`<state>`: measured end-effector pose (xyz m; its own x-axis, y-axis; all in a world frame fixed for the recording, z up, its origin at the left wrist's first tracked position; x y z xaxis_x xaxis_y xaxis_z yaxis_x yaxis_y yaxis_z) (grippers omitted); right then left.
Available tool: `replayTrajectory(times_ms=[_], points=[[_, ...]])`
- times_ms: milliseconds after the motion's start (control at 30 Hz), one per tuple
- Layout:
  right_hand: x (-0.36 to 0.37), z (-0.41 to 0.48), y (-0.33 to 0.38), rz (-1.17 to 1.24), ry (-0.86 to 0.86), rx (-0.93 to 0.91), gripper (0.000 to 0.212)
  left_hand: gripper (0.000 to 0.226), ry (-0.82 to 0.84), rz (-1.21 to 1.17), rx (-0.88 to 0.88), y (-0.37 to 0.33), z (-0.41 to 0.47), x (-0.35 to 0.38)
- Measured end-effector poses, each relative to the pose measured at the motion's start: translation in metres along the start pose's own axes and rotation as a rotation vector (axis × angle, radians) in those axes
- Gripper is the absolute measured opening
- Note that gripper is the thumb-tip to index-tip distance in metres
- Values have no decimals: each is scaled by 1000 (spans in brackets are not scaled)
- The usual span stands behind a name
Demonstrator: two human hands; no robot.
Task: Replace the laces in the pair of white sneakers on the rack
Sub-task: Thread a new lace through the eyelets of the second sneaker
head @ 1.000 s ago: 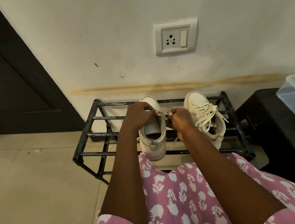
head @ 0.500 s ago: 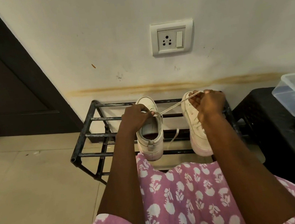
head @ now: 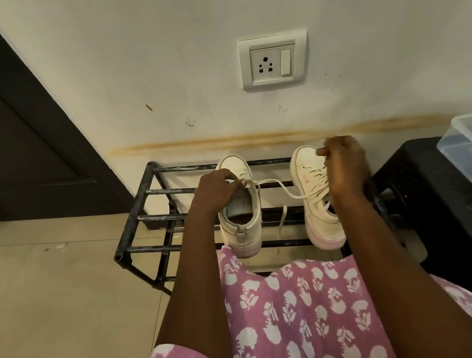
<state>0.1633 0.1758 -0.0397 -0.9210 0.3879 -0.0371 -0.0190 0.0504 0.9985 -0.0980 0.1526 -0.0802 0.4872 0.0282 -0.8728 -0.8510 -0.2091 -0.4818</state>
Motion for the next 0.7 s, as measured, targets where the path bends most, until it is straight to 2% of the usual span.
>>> replayTrajectory(times_ms=[133,233,433,700], points=[[72,-36,-10,-325,453,-99,13,31,-12,-15,20,-1,0,-3],[102,-57,-21,-483,600,-140,21,29,-11,-29,27,-2,-1,-3],[103,-56,-22,-508,558,-126,16,30,11,-60,-9,4,-2,2],[63,-23,-8,-762,377,-153,27,36,22,-56,-20,10,-1,3]])
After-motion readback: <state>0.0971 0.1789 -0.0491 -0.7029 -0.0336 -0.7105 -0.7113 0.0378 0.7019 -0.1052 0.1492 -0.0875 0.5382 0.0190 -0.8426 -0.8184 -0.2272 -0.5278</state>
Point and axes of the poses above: each hand's wrist, its own z-axis towards the middle knuckle, its own x-axis out of the palm, y = z × x, the point moved 10 cm from there along z, towards the middle knuckle, and after that the axes turned 8 degrees about z, right-handed, at the moved point
